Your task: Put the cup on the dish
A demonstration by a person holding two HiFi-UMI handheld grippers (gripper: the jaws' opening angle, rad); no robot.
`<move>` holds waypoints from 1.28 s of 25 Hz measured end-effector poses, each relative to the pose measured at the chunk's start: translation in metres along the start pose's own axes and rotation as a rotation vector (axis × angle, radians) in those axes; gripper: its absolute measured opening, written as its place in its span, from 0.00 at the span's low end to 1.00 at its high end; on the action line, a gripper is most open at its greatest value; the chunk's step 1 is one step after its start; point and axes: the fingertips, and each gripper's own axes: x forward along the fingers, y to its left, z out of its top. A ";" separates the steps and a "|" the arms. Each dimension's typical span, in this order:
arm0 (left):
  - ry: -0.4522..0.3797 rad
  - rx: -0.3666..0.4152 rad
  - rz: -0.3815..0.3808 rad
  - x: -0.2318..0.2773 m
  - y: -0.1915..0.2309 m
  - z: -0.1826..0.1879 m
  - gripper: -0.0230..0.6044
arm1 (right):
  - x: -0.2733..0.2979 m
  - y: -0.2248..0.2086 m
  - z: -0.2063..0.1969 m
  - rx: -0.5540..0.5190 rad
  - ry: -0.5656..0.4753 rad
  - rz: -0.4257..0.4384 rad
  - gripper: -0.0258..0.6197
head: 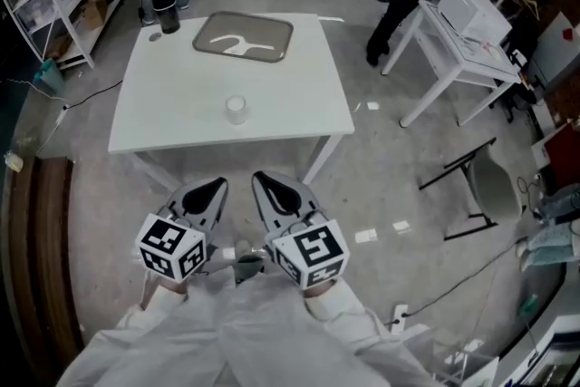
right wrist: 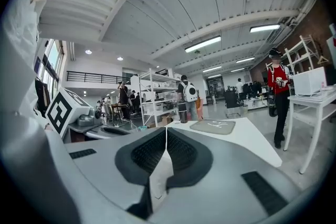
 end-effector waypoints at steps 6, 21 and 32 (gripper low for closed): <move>-0.007 0.024 -0.027 0.025 0.058 0.022 0.05 | 0.064 -0.020 0.014 0.002 -0.009 -0.037 0.06; 0.046 -0.058 -0.027 0.099 0.122 0.023 0.05 | 0.121 -0.090 -0.003 0.032 0.087 -0.069 0.06; 0.029 -0.075 0.027 0.173 0.170 0.055 0.05 | 0.195 -0.164 0.013 -0.002 0.106 0.003 0.06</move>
